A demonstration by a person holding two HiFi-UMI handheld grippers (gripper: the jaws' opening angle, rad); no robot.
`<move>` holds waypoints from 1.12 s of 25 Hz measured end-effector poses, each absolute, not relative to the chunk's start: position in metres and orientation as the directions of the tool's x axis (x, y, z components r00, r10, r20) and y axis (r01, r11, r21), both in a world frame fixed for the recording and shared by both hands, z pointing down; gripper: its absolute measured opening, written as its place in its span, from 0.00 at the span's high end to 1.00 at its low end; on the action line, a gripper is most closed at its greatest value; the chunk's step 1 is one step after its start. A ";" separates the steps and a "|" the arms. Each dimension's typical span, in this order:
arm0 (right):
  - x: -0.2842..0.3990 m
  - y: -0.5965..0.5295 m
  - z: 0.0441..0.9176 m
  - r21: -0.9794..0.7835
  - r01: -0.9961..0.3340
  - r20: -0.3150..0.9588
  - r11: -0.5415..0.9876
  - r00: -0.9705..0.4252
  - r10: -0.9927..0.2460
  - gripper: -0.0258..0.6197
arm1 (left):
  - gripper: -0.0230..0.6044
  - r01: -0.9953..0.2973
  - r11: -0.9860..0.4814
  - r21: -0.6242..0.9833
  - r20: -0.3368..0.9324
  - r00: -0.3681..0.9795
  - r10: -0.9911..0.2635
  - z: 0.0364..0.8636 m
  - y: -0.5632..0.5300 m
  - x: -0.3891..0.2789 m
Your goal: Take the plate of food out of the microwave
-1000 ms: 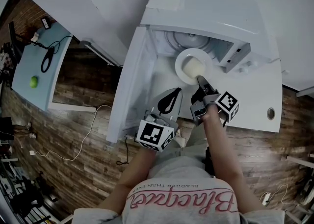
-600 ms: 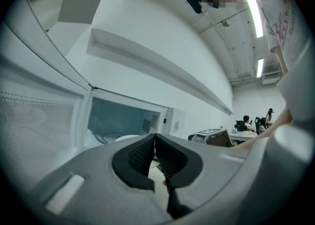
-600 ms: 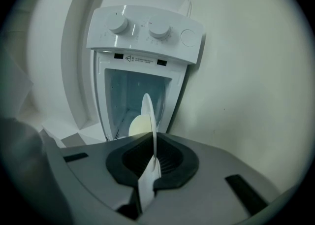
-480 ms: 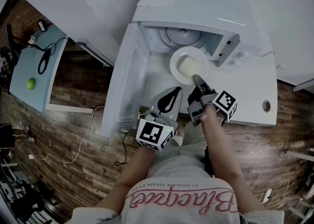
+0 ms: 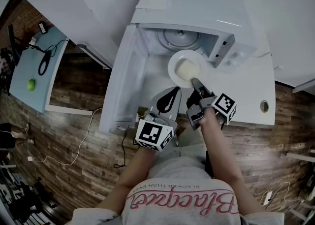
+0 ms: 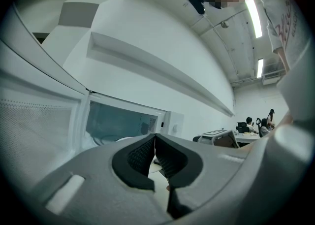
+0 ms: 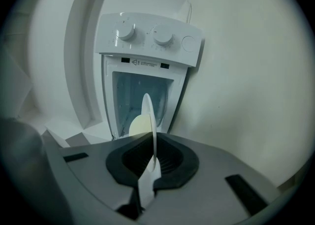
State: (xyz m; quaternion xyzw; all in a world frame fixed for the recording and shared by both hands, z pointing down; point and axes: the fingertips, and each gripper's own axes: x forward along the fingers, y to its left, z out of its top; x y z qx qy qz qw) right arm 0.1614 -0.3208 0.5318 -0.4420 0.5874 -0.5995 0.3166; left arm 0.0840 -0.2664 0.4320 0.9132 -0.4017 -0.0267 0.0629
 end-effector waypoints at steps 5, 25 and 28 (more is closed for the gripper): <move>0.164 -0.317 0.527 -0.985 -0.127 0.161 -0.117 -0.424 -0.891 0.93 | 0.95 -0.749 -0.647 0.142 -0.001 0.653 -0.757 0.428 -0.266 0.083; 0.175 -0.292 0.494 -0.981 -0.125 0.193 -0.152 -0.475 -0.858 0.93 | 0.95 -0.789 -0.596 0.148 0.002 0.603 -0.798 0.407 -0.255 0.088; 0.174 -0.289 0.490 -0.980 -0.121 0.197 -0.158 -0.487 -0.851 0.93 | 0.95 -0.789 -0.596 0.145 0.001 0.603 -0.798 0.404 -0.256 0.091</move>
